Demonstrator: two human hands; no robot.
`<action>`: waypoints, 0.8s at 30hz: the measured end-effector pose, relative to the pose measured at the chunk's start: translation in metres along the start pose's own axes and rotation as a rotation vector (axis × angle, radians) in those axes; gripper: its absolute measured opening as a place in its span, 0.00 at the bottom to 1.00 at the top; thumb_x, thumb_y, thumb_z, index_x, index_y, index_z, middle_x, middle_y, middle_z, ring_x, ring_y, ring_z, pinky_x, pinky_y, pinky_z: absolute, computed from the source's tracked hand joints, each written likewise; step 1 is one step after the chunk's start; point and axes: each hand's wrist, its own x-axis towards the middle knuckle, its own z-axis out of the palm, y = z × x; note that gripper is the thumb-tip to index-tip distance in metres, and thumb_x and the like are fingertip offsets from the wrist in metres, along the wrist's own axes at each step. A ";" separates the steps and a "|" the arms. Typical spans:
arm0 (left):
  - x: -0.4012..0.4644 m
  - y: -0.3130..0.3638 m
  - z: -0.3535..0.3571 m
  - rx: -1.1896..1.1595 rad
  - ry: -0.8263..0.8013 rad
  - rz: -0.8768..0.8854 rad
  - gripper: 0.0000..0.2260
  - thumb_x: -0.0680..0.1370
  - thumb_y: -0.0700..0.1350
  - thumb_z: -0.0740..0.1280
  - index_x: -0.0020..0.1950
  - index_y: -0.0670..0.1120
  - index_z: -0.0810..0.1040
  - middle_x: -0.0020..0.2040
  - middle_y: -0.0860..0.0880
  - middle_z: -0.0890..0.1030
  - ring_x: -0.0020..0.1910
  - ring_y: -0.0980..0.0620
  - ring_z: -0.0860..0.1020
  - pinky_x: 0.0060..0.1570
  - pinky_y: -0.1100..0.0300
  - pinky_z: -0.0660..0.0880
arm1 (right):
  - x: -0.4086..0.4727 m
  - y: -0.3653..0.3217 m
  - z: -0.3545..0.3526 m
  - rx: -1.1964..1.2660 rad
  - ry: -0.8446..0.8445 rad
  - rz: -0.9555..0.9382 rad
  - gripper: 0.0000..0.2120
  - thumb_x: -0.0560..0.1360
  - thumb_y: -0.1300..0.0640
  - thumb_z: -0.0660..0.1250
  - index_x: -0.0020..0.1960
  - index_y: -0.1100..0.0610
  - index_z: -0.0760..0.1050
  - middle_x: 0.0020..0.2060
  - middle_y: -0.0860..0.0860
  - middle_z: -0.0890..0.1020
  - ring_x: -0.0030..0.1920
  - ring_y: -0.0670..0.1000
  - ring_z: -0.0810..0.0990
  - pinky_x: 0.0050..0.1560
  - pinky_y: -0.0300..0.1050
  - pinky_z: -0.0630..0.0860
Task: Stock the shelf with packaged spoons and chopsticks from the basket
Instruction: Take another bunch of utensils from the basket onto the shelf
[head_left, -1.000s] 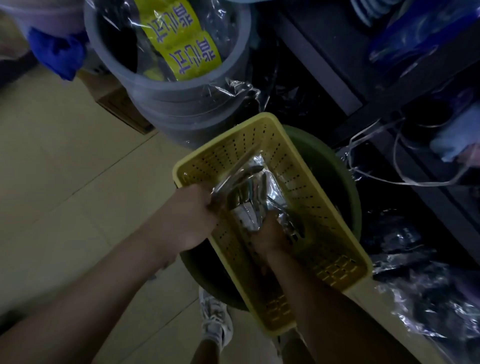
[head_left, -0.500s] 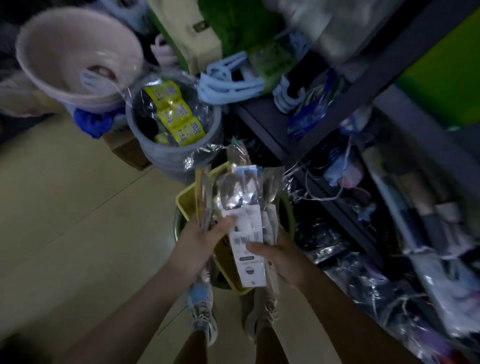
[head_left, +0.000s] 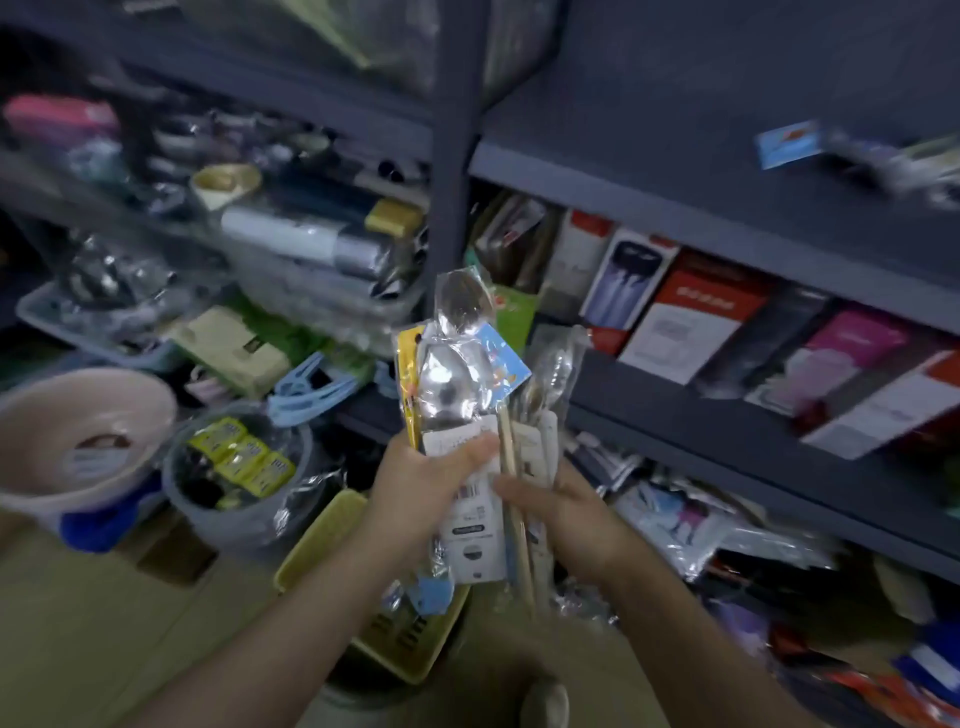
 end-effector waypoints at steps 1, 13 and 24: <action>-0.003 0.011 0.010 0.003 -0.017 0.018 0.07 0.69 0.47 0.72 0.46 0.48 0.82 0.42 0.47 0.86 0.38 0.51 0.84 0.37 0.56 0.80 | -0.009 -0.009 -0.008 0.008 0.051 -0.031 0.11 0.77 0.64 0.62 0.54 0.51 0.77 0.42 0.45 0.86 0.45 0.44 0.84 0.47 0.39 0.81; -0.002 0.121 0.154 0.060 -0.163 0.324 0.03 0.71 0.46 0.71 0.38 0.54 0.80 0.34 0.59 0.83 0.36 0.60 0.82 0.35 0.66 0.78 | -0.056 -0.105 -0.123 0.001 0.434 -0.306 0.14 0.78 0.65 0.60 0.60 0.54 0.75 0.54 0.55 0.83 0.55 0.55 0.81 0.61 0.59 0.75; 0.053 0.239 0.289 -0.037 -0.215 0.325 0.16 0.69 0.52 0.73 0.51 0.44 0.81 0.48 0.45 0.84 0.47 0.47 0.83 0.52 0.50 0.78 | -0.057 -0.232 -0.270 0.036 0.349 -0.410 0.10 0.76 0.67 0.62 0.46 0.56 0.78 0.35 0.50 0.85 0.37 0.50 0.83 0.41 0.44 0.81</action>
